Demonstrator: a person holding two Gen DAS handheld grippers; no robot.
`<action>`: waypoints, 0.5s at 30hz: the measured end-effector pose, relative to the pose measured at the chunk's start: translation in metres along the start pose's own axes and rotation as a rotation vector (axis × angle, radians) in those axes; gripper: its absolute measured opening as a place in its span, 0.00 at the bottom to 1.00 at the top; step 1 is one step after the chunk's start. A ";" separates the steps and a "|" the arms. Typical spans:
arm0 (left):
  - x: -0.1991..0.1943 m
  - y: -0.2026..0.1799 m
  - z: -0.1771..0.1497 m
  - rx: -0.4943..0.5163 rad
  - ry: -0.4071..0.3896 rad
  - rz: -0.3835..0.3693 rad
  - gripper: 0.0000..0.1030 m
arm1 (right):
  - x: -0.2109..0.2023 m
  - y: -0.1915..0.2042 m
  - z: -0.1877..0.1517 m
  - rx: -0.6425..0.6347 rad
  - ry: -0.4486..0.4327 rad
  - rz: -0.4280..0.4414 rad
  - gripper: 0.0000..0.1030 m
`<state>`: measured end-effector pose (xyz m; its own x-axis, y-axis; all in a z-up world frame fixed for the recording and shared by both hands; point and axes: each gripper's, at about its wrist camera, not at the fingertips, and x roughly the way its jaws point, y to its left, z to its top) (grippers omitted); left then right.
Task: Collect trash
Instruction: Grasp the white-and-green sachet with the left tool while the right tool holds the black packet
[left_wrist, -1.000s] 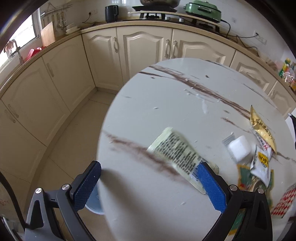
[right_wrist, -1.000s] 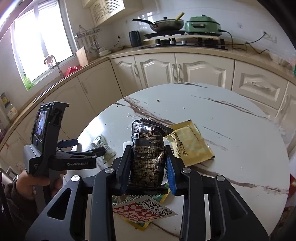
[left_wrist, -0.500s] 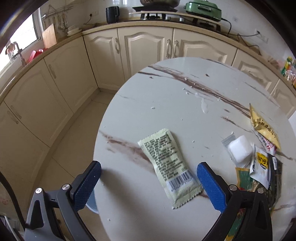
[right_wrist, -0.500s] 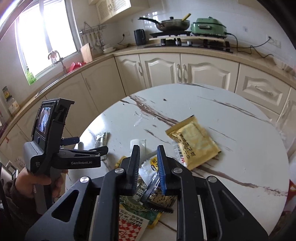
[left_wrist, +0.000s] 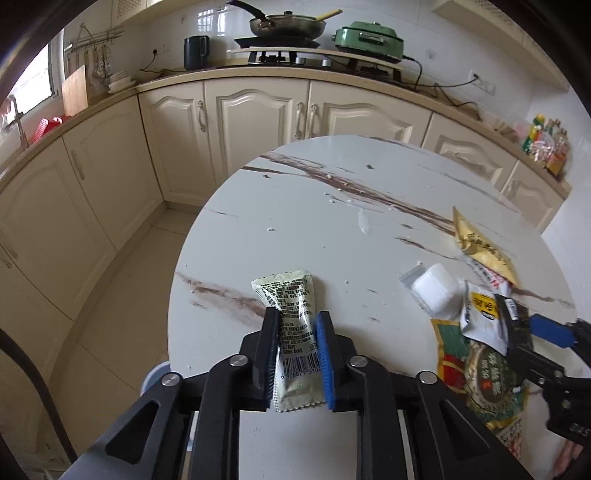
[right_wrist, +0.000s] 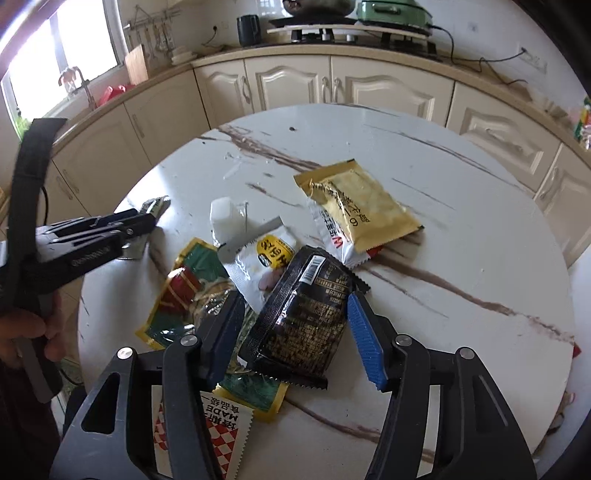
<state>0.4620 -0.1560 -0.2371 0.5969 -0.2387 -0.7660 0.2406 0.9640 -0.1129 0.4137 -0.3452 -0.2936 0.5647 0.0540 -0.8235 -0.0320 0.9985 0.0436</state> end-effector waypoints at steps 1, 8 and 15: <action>-0.007 0.005 -0.001 -0.008 -0.001 -0.019 0.13 | 0.001 0.000 0.000 0.000 0.004 0.002 0.52; -0.030 0.009 -0.010 -0.031 -0.024 -0.111 0.10 | 0.004 -0.008 -0.007 -0.007 -0.004 0.001 0.33; -0.059 -0.004 -0.020 0.002 -0.059 -0.151 0.09 | -0.002 -0.019 -0.014 0.039 -0.044 0.032 0.13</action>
<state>0.4103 -0.1439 -0.2044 0.5981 -0.3872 -0.7017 0.3324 0.9165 -0.2225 0.4015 -0.3646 -0.3014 0.5995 0.0851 -0.7959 -0.0188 0.9956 0.0922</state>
